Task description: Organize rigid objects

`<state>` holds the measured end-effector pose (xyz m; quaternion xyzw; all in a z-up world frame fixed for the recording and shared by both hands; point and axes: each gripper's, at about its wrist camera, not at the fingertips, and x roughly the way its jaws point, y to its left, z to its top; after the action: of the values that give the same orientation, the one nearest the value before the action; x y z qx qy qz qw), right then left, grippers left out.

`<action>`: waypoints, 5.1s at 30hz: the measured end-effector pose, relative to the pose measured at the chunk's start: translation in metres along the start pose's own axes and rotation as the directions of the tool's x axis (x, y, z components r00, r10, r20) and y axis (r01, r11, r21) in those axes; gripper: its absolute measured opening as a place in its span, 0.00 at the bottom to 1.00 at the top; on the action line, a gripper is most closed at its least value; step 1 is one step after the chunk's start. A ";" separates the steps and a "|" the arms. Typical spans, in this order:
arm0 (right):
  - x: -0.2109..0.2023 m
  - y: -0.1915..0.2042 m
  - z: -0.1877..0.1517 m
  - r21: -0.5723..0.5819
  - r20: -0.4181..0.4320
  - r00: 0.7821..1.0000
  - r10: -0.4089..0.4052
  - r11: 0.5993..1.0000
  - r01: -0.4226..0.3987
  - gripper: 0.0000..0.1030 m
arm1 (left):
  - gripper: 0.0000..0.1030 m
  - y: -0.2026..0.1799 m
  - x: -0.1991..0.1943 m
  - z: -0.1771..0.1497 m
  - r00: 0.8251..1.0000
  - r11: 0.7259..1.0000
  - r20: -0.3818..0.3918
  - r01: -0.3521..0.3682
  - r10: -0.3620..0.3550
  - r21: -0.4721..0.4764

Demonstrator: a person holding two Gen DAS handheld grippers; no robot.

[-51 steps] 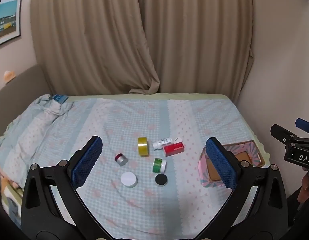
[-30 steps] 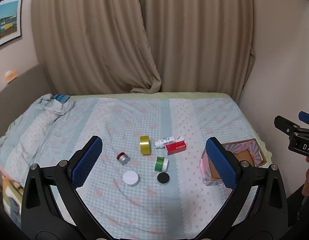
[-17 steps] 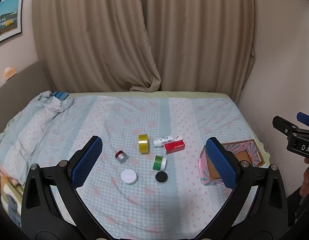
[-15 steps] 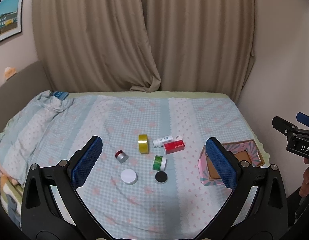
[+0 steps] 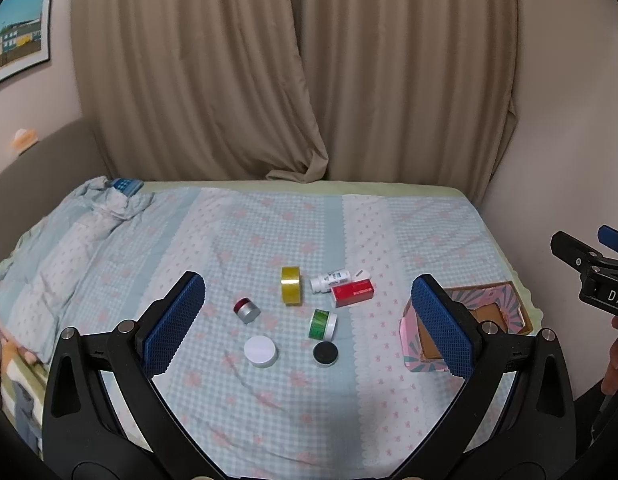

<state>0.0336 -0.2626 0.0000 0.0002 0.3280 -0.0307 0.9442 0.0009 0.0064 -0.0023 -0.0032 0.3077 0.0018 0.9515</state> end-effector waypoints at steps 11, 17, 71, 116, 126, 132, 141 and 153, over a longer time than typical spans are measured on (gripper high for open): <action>0.001 0.001 0.000 -0.005 0.001 1.000 0.006 1.000 -0.006 1.00 | 0.99 0.000 0.000 0.000 1.000 1.000 0.000 -0.001 0.001 -0.001; 0.001 0.001 0.001 -0.004 0.002 1.000 0.006 1.000 -0.006 1.00 | 0.99 0.000 -0.001 -0.001 1.000 1.000 0.002 -0.002 0.002 -0.001; 0.297 0.183 -0.063 -0.005 -0.550 0.809 0.209 0.967 -0.253 1.00 | 0.99 0.126 0.284 -0.172 0.847 0.976 -0.525 -0.175 0.081 -0.132; 0.476 0.221 -0.177 0.141 -0.830 0.530 0.174 0.985 -0.102 0.54 | 0.66 0.123 0.426 -0.220 0.795 0.991 -0.602 -0.130 0.081 -0.039; 0.421 0.226 -0.154 0.155 -0.774 0.590 0.228 0.973 -0.172 0.53 | 0.66 0.130 0.379 -0.184 0.837 0.990 -0.543 -0.127 0.073 -0.063; 0.373 0.214 -0.113 0.145 -0.731 0.628 0.266 0.960 -0.238 0.53 | 0.66 0.126 0.342 -0.139 0.862 0.988 -0.502 -0.129 0.069 -0.085; 0.325 0.154 -0.057 0.151 -0.673 0.659 0.337 0.934 -0.324 0.53 | 0.66 0.059 0.286 -0.068 0.903 0.995 -0.429 -0.057 0.019 -0.076; 0.284 -0.022 -0.046 0.117 -0.645 0.730 0.226 0.973 -0.198 0.53 | 0.66 -0.137 0.295 -0.029 0.856 0.972 -0.470 0.234 -0.216 -0.019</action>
<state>0.2263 -0.2998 -0.2111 0.0674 0.6343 0.0723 0.7667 0.2235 -0.1308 -0.1978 -0.0209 0.5258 -0.1162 0.8424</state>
